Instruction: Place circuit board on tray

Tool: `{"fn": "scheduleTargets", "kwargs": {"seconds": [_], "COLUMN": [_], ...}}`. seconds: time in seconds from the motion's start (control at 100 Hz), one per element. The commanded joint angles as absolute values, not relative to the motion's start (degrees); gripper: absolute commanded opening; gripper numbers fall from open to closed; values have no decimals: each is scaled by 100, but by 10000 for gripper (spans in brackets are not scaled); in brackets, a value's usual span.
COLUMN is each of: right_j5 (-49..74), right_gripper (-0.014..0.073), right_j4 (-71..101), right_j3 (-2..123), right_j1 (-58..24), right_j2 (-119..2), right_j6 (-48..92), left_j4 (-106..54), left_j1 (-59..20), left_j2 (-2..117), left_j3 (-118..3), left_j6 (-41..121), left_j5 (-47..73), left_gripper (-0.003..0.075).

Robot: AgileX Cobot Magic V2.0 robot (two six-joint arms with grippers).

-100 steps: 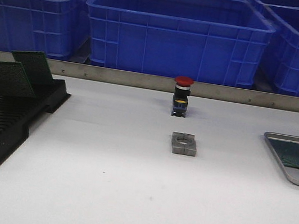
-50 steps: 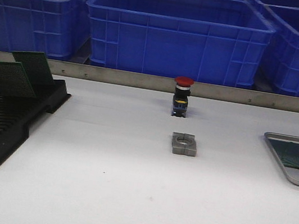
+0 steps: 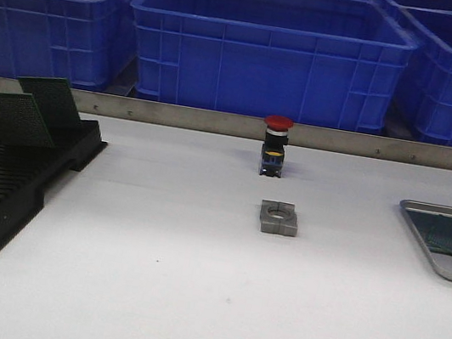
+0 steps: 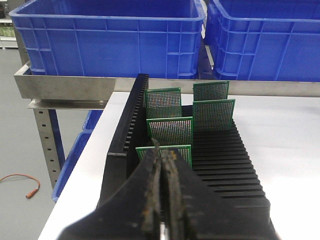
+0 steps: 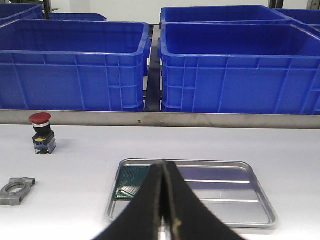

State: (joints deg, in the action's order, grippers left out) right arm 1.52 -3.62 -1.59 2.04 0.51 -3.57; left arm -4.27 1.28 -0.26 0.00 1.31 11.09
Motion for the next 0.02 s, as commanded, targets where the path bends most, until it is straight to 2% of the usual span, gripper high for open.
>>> {"fn": "scheduleTargets", "kwargs": {"seconds": [0.0, 0.01], "right_j5": [-271, -271], "right_gripper": [-61, -61], "right_j4": [-389, -389], "right_j3": [-86, -86], "right_j1": [187, 187], "right_j2": [210, 210], "right_j6": [-330, -330], "left_j4": [-485, -485], "left_j1": [137, 137], "left_j2": [-203, -203], "left_j3": [275, 275], "left_j6": [129, 129], "left_j5": [661, 661], "left_gripper": [-20, -20]}}
